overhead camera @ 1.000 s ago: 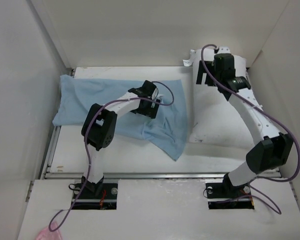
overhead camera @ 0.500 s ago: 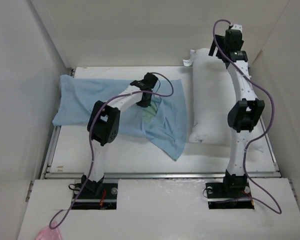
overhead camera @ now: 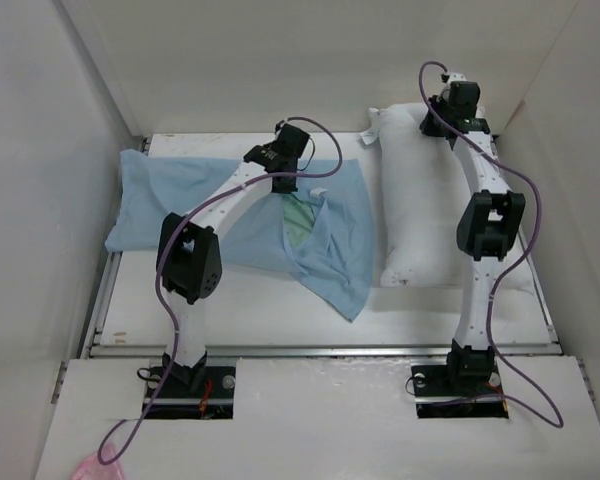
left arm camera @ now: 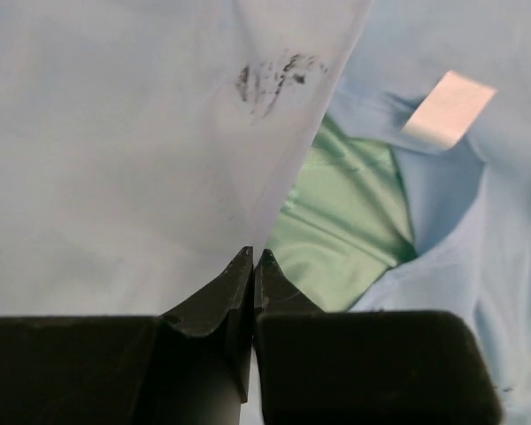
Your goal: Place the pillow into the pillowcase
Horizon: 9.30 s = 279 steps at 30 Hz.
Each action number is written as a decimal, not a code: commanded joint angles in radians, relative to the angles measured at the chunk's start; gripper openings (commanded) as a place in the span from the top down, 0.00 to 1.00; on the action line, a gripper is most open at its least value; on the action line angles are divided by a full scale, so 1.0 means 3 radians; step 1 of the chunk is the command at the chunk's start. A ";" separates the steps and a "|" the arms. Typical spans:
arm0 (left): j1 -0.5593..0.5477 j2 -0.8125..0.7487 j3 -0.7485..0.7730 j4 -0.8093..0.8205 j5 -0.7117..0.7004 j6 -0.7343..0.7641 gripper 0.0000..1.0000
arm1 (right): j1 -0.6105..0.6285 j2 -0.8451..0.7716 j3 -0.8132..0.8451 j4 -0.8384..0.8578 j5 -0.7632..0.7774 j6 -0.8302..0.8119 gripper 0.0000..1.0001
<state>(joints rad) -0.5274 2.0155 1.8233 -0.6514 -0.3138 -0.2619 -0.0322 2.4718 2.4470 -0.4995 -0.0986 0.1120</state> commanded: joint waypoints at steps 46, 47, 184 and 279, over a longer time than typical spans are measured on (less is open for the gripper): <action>-0.0103 -0.1023 -0.0377 0.0371 0.0161 -0.0262 1.00 | 0.1523 -0.2589 -0.3069 0.0996 -0.0279 -0.0255 1.00; -0.0103 -0.0987 -0.0316 0.0371 0.0161 -0.0262 1.00 | 0.1696 -0.2549 -0.3039 0.0995 -0.0315 -0.0301 1.00; 0.0485 -0.2781 -0.3181 0.1234 0.1199 -0.1142 0.00 | 0.2218 -0.2948 -0.3376 -0.0031 -0.0105 -0.1406 0.00; 0.0264 0.0384 0.1311 -0.0902 -0.1377 -0.0027 0.32 | 0.1176 -0.1695 -0.2323 0.0950 -0.1200 -0.0859 0.01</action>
<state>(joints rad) -0.4850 2.1719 2.2013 -0.8837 -0.5911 -0.2630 0.3267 1.9514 1.6981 -0.2005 -0.4324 -0.1005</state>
